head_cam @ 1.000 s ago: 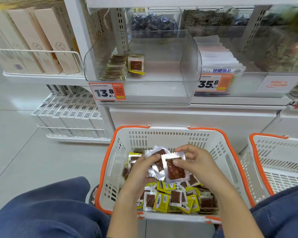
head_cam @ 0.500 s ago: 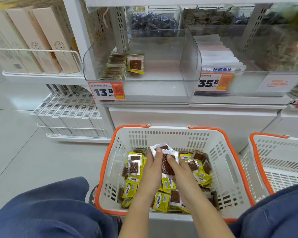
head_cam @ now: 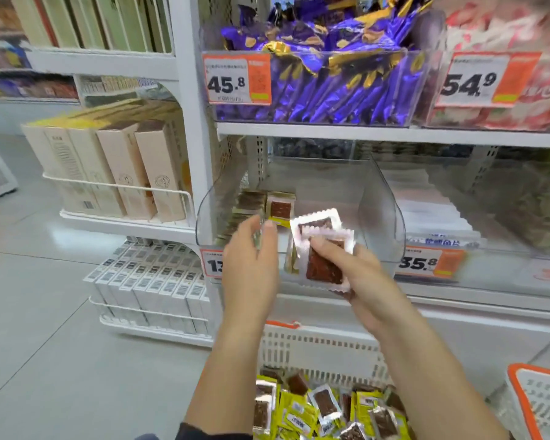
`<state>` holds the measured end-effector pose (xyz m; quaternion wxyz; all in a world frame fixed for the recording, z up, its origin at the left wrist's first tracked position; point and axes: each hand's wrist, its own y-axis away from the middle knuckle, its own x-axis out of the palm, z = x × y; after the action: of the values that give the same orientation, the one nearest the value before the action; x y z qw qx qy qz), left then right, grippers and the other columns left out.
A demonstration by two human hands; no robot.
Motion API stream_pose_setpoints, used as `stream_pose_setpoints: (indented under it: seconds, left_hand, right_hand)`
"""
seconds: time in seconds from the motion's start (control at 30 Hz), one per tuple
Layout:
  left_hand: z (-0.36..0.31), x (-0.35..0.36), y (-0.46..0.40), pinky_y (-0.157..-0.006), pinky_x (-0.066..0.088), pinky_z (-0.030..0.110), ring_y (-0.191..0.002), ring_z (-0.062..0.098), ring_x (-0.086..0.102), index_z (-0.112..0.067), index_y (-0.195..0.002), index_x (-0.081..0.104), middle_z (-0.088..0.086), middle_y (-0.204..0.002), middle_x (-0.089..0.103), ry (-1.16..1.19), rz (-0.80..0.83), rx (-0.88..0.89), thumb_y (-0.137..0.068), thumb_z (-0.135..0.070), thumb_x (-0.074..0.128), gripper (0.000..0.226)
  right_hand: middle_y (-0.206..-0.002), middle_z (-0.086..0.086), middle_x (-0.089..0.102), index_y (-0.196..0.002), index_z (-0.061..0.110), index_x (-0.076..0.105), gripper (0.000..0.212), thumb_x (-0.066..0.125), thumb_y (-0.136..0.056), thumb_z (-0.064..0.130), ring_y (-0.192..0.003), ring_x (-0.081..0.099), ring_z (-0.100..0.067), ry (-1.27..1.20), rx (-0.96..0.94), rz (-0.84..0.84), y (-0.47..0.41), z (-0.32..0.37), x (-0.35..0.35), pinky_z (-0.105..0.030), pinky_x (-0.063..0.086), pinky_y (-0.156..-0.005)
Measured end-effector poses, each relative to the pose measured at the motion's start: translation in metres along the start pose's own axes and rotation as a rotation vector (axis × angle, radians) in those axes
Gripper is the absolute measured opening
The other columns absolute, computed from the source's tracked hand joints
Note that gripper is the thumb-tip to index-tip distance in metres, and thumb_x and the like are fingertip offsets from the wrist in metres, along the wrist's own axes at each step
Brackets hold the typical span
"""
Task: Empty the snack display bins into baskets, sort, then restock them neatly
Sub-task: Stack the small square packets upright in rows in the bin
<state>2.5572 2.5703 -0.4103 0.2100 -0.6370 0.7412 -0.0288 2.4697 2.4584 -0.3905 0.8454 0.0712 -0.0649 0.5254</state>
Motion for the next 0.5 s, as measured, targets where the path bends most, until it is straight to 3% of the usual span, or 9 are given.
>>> stream_pose_setpoints:
  seconds: [0.07,0.1,0.2,0.3,0.4,0.5]
  left_hand:
    - [0.009,-0.009,-0.032,-0.109,0.033,0.041,-0.128,0.020,0.042,-0.017,-0.135,0.048,0.001,-0.136,0.051,-0.063,-0.296,-0.003,-0.093,-0.037,0.049,0.047]
    - [0.015,-0.012,-0.046,-0.111,0.031,0.043,-0.132,0.023,0.037,-0.013,-0.139,0.043,0.006,-0.141,0.046,-0.093,-0.370,-0.034,-0.093,-0.031,0.053,0.051]
    - [0.035,-0.017,-0.074,-0.114,0.027,0.046,-0.139,0.028,0.030,-0.008,-0.147,0.030,0.012,-0.150,0.036,-0.099,-0.388,-0.140,-0.094,-0.025,0.054,0.061]
    - [0.056,-0.016,-0.085,-0.099,0.039,0.042,-0.126,0.030,0.047,-0.012,-0.144,0.035,0.008,-0.140,0.049,-0.027,-0.376,-0.230,-0.097,-0.024,0.046,0.050]
    - [0.068,-0.012,-0.086,-0.084,0.041,0.035,-0.109,0.027,0.058,-0.018,-0.130,0.050,0.002,-0.123,0.063,-0.001,-0.383,-0.249,-0.099,-0.021,0.042,0.032]
    - [0.072,-0.009,-0.086,-0.080,0.035,0.026,-0.105,0.018,0.060,-0.018,-0.121,0.056,-0.005,-0.119,0.065,0.010,-0.400,-0.243,-0.099,-0.014,0.042,0.026]
  right_hand:
    - [-0.093,-0.002,0.074,-0.103,0.016,0.068,0.020,0.070,-0.085,0.023,-0.085,0.069,-0.017,0.261,-0.117,-0.016,-0.037,0.026,-0.002,-0.030,0.053,-0.078]
    - [-0.093,0.000,0.072,-0.106,0.017,0.066,0.023,0.071,-0.085,0.024,-0.084,0.067,-0.016,0.414,-0.148,-0.012,-0.055,0.036,-0.003,-0.028,0.052,-0.076]
    - [-0.087,0.006,0.061,-0.101,0.018,0.060,0.022,0.071,-0.085,0.028,-0.079,0.058,-0.011,0.918,-0.168,0.114,-0.113,0.040,-0.007,-0.021,0.048,-0.065]
    - [-0.099,0.001,0.059,-0.114,0.019,0.054,0.039,0.069,-0.083,0.036,-0.094,0.057,-0.021,1.446,-0.095,0.296,-0.166,0.017,-0.002,-0.030,0.047,-0.078]
    - [-0.110,-0.006,0.060,-0.122,0.012,0.053,0.050,0.070,-0.081,0.034,-0.103,0.058,-0.027,1.625,0.002,0.457,-0.207,-0.011,0.007,-0.035,0.048,-0.084]
    - [-0.109,-0.009,0.058,-0.118,0.011,0.057,0.053,0.074,-0.077,0.038,-0.098,0.058,-0.026,1.601,0.023,0.453,-0.229,-0.021,0.015,-0.038,0.050,-0.080]
